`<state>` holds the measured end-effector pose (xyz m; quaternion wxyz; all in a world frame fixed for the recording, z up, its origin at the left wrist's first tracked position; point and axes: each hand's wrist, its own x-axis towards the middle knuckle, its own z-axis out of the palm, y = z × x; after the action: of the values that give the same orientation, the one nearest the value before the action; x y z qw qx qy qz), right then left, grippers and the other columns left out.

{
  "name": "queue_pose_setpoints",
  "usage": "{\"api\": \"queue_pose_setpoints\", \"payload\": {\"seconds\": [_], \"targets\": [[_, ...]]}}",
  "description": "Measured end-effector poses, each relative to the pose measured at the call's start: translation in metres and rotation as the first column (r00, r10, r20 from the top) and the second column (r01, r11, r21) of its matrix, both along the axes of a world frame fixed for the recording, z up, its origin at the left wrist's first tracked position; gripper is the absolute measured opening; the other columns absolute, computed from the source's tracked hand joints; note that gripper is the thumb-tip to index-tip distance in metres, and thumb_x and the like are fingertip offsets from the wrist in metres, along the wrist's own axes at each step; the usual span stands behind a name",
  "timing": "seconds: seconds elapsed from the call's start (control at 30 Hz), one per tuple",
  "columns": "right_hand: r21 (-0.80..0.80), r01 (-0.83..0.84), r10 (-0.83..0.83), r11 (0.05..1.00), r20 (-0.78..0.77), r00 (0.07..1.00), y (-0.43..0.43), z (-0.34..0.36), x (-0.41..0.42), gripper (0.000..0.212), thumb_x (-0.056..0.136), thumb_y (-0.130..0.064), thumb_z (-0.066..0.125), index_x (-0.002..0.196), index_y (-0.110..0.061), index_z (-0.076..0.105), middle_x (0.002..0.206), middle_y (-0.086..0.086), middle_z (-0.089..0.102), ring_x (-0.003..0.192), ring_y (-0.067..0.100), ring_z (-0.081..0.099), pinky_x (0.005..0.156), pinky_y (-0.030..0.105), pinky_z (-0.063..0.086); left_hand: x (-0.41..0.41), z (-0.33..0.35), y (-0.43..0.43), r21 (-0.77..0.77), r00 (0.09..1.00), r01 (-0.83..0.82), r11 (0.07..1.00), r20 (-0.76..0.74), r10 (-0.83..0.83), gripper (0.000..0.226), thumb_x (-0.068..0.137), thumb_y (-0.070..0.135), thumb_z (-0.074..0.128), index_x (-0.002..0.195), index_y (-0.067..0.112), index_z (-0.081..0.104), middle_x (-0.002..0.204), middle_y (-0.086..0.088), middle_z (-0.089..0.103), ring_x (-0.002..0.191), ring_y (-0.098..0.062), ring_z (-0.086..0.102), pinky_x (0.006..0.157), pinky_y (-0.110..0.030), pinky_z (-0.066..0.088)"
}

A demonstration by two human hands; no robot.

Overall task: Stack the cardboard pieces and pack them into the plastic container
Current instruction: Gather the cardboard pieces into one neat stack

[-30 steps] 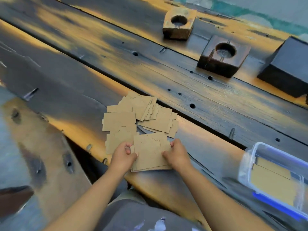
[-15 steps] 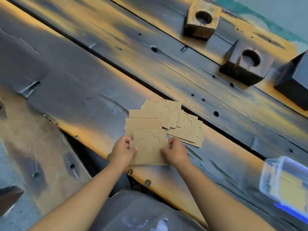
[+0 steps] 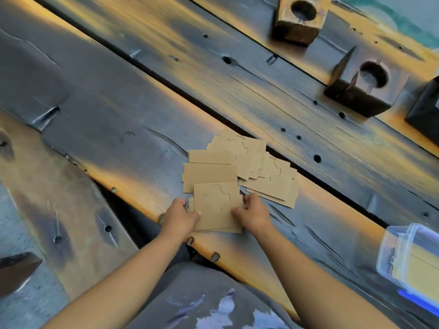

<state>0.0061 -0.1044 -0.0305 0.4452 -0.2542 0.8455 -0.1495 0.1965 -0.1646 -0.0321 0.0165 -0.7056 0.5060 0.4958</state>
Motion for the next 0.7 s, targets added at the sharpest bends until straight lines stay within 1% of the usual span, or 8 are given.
{"api": "queue_pose_setpoints", "payload": {"seconds": [0.07, 0.13, 0.2, 0.27, 0.33, 0.47, 0.57, 0.7], "targets": [[0.022, -0.044, 0.043, 0.999, 0.031, 0.999, 0.003, 0.000, 0.002, 0.021, 0.082, -0.021, 0.064, 0.097, -0.018, 0.050, 0.086, -0.002, 0.057, 0.084, 0.021, 0.057, 0.072, 0.037, 0.049, -0.002, 0.006, 0.003, 0.025, 1.000, -0.004, 1.000, 0.002, 0.004, 0.021, 0.080, 0.030, 0.074, 0.082, 0.019, 0.056, 0.089, 0.003, 0.064, 0.083, -0.019, 0.059, 0.074, -0.033, 0.050], [0.014, -0.036, 0.035, 0.999, 0.071, 0.997, 0.009, 0.002, 0.003, 0.019, 0.081, -0.018, 0.063, 0.090, -0.019, 0.046, 0.082, -0.001, 0.055, 0.076, 0.019, 0.052, 0.066, 0.034, 0.045, -0.003, 0.012, 0.005, 0.046, 0.997, -0.053, 0.998, -0.056, 0.055, 0.016, 0.082, 0.020, 0.073, 0.073, 0.023, 0.059, 0.091, -0.005, 0.071, 0.084, -0.022, 0.064, 0.080, -0.037, 0.056], [-0.006, -0.020, 0.021, 1.000, 0.112, 0.993, 0.013, 0.004, 0.003, 0.021, 0.079, -0.016, 0.062, 0.084, -0.020, 0.042, 0.077, -0.001, 0.052, 0.069, 0.017, 0.047, 0.062, 0.032, 0.040, -0.001, 0.019, 0.008, 0.087, 0.983, -0.130, 0.988, -0.120, 0.140, 0.007, 0.082, 0.011, 0.071, 0.085, 0.015, 0.066, 0.100, -0.011, 0.073, 0.093, -0.027, 0.067, 0.088, -0.044, 0.057], [-0.043, -0.020, 0.025, 0.999, 0.132, 0.991, 0.013, 0.008, 0.002, 0.023, 0.078, -0.015, 0.062, 0.082, -0.021, 0.040, 0.074, -0.002, 0.049, 0.066, 0.017, 0.044, 0.061, 0.033, 0.037, 0.002, 0.024, 0.009, 0.061, 0.975, -0.166, 0.984, -0.141, 0.173, 0.019, 0.081, 0.012, 0.073, 0.098, 0.009, 0.066, 0.104, -0.010, 0.073, 0.098, -0.029, 0.068, 0.091, -0.048, 0.056], [-0.085, -0.018, 0.029, 0.996, 0.134, 0.991, 0.007, 0.013, -0.001, 0.023, 0.077, -0.016, 0.062, 0.082, -0.021, 0.040, 0.072, -0.003, 0.048, 0.065, 0.017, 0.044, 0.061, 0.033, 0.036, 0.004, 0.031, 0.007, 0.016, 0.971, -0.176, 0.984, -0.161, 0.176, 0.023, 0.079, 0.014, 0.075, 0.099, 0.011, 0.063, 0.102, -0.008, 0.072, 0.097, -0.027, 0.068, 0.091, -0.049, 0.056], [-0.166, -0.017, 0.034, 0.986, 0.100, 0.994, -0.013, 0.022, -0.003, 0.023, 0.078, -0.018, 0.066, 0.082, -0.025, 0.044, 0.074, -0.007, 0.052, 0.064, 0.011, 0.048, 0.055, 0.028, 0.034, 0.006, 0.036, -0.011, -0.066, 0.988, -0.121, 0.990, -0.103, 0.114, 0.029, 0.077, 0.022, 0.077, 0.099, 0.013, 0.061, 0.102, -0.006, 0.071, 0.096, -0.025, 0.067, 0.090, -0.047, 0.055], [-0.205, 0.003, 0.012, 0.979, 0.072, 0.997, -0.030, 0.027, -0.004, 0.023, 0.078, -0.016, 0.067, 0.083, -0.025, 0.046, 0.074, -0.007, 0.053, 0.066, 0.010, 0.050, 0.056, 0.027, 0.037, 0.000, 0.037, -0.034, -0.140, 0.998, -0.035, 0.990, -0.050, 0.029, 0.030, 0.077, 0.026, 0.077, 0.098, 0.014, 0.060, 0.103, -0.006, 0.069, 0.093, -0.022, 0.065, 0.080, -0.036, 0.053], [-0.230, 0.039, -0.039, 0.972, 0.005, 0.999, -0.049, 0.029, -0.004, 0.020, 0.079, -0.015, 0.064, 0.089, -0.026, 0.050, 0.076, -0.006, 0.056, 0.068, 0.012, 0.053, 0.055, 0.025, 0.037, -0.003, 0.033, -0.060, -0.155, 0.998, 0.003, 0.988, -0.059, -0.012, 0.037, 0.078, 0.028, 0.076, 0.105, 0.017, 0.052, 0.104, -0.005, 0.065, 0.097, -0.025, 0.063, 0.081, -0.038, 0.052]]}}
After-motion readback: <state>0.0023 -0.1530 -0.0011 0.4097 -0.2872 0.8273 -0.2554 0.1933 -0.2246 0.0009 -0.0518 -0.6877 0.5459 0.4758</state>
